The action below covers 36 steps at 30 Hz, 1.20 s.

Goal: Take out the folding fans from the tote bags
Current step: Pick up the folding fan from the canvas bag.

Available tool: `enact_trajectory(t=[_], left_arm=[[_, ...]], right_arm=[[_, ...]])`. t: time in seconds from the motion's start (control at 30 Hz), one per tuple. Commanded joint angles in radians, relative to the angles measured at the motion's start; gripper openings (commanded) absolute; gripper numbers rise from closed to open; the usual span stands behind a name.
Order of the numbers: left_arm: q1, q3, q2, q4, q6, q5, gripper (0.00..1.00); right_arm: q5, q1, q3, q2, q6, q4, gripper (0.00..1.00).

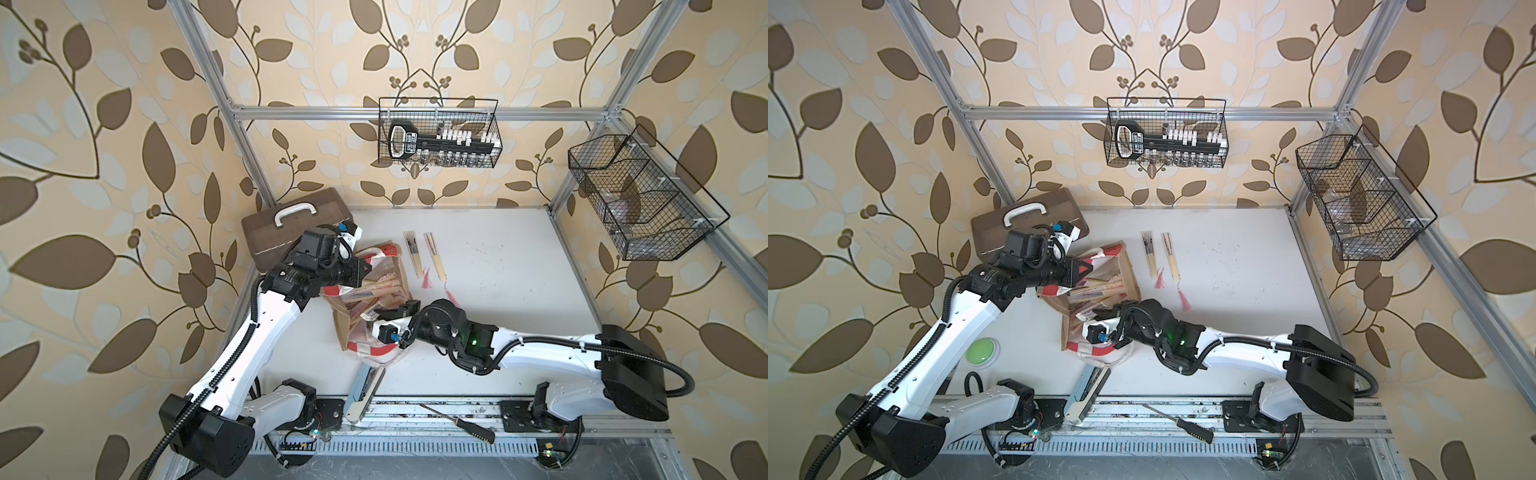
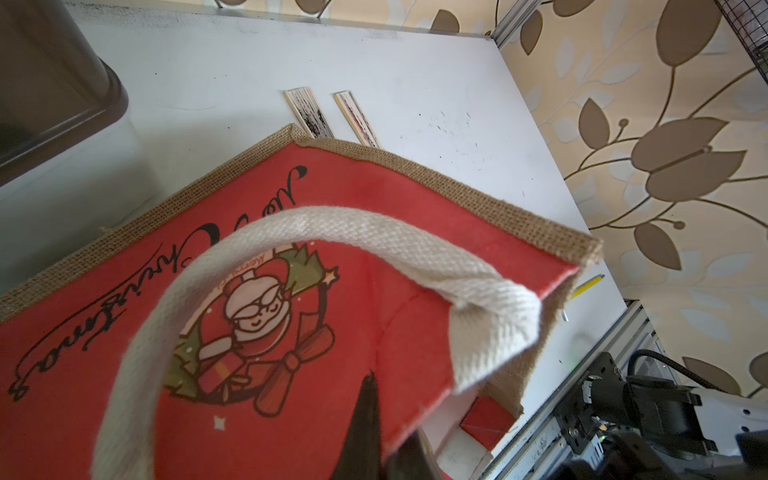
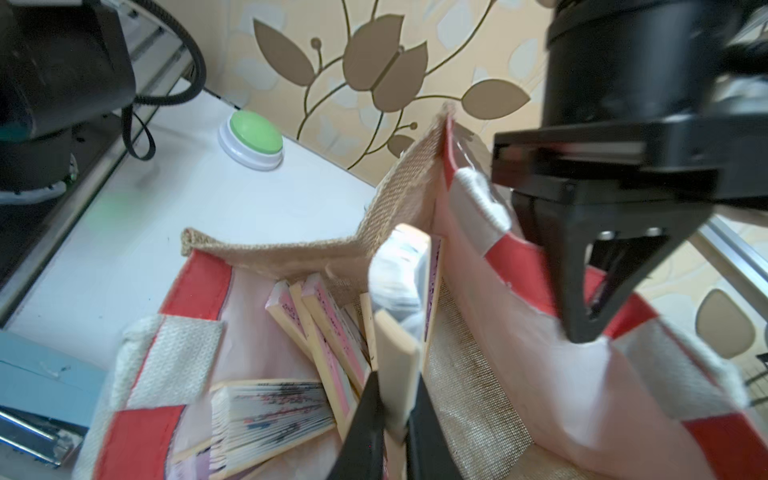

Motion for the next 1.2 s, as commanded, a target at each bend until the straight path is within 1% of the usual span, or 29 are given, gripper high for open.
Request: enact_trajectory(t=[0.0, 0.3, 0.53, 0.67, 0.77, 0.93, 1.07, 1.17], left_arm=[[0.005, 0.026, 0.002, 0.014, -0.009, -0.01, 0.0], [0.005, 0.025, 0.002, 0.018, -0.014, -0.007, 0.0], [0.005, 0.025, -0.001, 0.017, -0.014, -0.017, 0.0], [0.005, 0.025, -0.001, 0.017, -0.018, -0.018, 0.0], [0.005, 0.026, 0.0, 0.016, -0.02, -0.018, 0.0], [0.005, 0.026, -0.004, 0.017, -0.02, -0.02, 0.0], [0.005, 0.029, -0.003, 0.014, -0.023, -0.017, 0.0], [0.005, 0.028, -0.003, 0.014, -0.021, -0.02, 0.0]], right_arm=[[-0.052, 0.007, -0.017, -0.055, 0.049, 0.051, 0.1], [-0.096, 0.037, -0.011, -0.203, 0.122, 0.046, 0.1], [-0.099, 0.068, 0.073, -0.361, 0.175, -0.094, 0.1], [-0.096, 0.07, 0.105, -0.455, 0.25, -0.166, 0.1], [-0.032, 0.07, 0.162, -0.514, 0.328, -0.263, 0.08], [0.046, 0.065, 0.243, -0.642, 0.398, -0.444, 0.11], [0.183, 0.005, 0.302, -0.693, 0.416, -0.571, 0.09], [0.232, -0.067, 0.315, -0.701, 0.44, -0.64, 0.09]])
